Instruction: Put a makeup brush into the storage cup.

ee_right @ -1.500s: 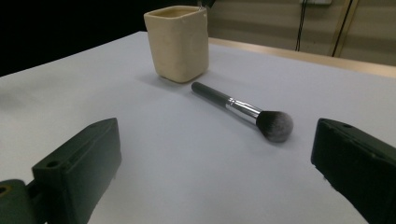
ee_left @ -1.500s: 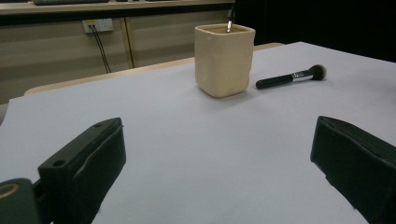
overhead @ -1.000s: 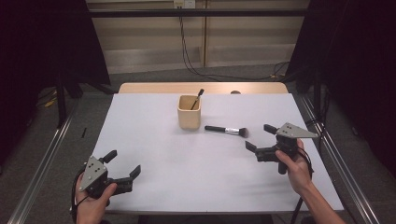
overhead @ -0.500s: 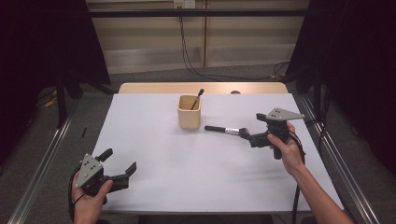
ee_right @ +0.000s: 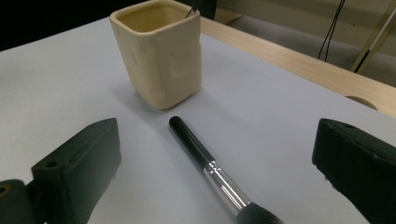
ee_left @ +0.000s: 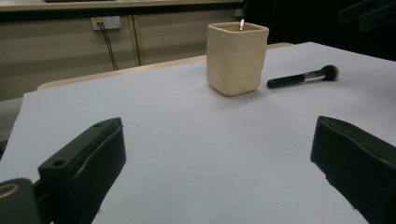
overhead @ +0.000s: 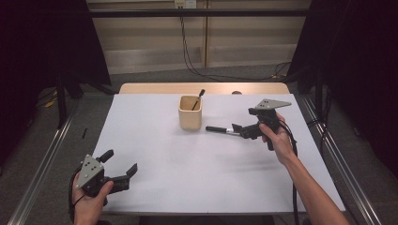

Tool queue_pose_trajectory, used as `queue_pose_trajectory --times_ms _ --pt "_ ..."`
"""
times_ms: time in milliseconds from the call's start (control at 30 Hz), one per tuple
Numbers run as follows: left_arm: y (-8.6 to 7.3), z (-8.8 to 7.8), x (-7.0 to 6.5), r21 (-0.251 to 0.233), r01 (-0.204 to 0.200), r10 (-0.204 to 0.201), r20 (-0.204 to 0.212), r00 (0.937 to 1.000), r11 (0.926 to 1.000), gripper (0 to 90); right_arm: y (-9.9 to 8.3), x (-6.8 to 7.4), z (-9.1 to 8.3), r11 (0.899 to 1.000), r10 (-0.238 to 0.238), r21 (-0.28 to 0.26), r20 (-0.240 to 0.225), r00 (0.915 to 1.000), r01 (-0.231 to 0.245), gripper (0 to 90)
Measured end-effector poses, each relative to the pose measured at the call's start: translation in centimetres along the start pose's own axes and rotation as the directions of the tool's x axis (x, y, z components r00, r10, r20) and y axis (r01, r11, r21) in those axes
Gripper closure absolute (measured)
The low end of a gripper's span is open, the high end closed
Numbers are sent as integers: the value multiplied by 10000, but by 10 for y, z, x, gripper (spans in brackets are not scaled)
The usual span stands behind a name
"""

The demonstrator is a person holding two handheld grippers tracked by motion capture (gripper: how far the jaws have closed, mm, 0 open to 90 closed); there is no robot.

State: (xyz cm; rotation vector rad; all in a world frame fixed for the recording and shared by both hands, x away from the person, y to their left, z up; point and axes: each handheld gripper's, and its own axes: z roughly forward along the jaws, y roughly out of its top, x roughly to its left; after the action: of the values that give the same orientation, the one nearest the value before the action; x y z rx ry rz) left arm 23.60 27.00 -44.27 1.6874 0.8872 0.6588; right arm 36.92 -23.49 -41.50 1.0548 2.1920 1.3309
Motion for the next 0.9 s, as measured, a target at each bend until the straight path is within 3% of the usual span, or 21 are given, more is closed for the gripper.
queue_pose_trajectory --times_ms 300,400,600,800,900 --pt "0 -1 1 7 -33 33 -44 10000 10000 33 7 -2 17 9938 -481 1004 -18 9988 481 28" --pt "-1 0 2 106 -56 56 22 10000 9999 33 8 -4 21 9879 -583 1426 -220 9981 609 30" --pt "-1 -1 3 77 6 -6 -14 10000 10000 33 11 -4 28 9667 -960 2327 -565 9938 1066 69" --pt "-1 0 3 95 -64 64 49 10000 9999 33 17 -3 36 9326 -1015 3343 -1188 9877 1360 36" --pt "-1 0 4 113 -30 30 26 10000 9999 33 20 -4 39 9146 -1116 3760 -1180 9867 1484 42"
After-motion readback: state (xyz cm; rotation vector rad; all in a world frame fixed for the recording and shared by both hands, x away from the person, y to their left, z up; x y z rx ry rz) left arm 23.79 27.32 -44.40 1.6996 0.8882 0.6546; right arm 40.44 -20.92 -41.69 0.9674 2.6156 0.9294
